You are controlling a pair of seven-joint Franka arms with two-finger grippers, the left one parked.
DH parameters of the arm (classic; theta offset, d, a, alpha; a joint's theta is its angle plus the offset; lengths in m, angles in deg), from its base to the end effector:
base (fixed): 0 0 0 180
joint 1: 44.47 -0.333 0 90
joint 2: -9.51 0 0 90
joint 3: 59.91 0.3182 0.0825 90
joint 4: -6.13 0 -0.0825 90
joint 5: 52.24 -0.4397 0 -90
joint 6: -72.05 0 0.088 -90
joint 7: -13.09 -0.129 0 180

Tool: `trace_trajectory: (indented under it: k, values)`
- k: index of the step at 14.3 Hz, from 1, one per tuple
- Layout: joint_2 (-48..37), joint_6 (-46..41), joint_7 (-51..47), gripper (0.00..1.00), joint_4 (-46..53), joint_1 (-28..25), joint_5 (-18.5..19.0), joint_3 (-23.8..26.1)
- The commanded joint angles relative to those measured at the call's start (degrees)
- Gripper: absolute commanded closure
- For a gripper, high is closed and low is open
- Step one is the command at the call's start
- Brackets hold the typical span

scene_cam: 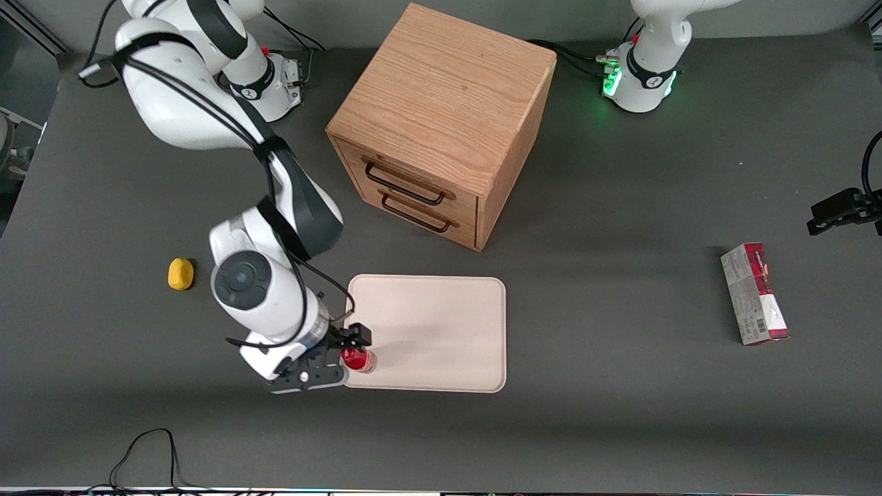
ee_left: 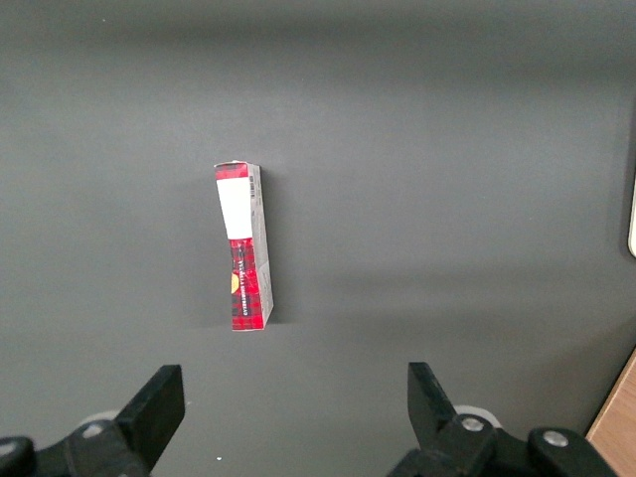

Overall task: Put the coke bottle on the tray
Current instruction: 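Open the right gripper and lift away from the bottle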

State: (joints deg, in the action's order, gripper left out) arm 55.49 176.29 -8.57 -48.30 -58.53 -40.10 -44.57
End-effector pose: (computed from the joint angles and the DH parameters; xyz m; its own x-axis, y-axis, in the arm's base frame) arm 0.7662 0.3192 0.3858 0.9921 0.0896 0.0882 0.0913 -0.9957 -0.0159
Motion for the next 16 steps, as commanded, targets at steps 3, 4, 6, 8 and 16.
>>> trace_trajectory:
  k: [3, 4, 6, 8, 16]
  values:
    - [-16.67, -10.9, 3.8, 0.0, -12.13, 1.23, -11.05, -10.64]
    - [-22.03, -9.68, 7.47, 0.0, -18.97, 1.23, -14.74, -14.68]
    - [-32.58, -5.29, 12.33, 0.0, -32.95, 1.05, -18.47, -19.89]
    - [-42.86, -1.69, 12.61, 0.0, -45.87, 1.05, -18.21, -21.21]
    - [-55.31, -3.34, 11.3, 0.0, -54.82, 1.14, -10.04, -22.45]
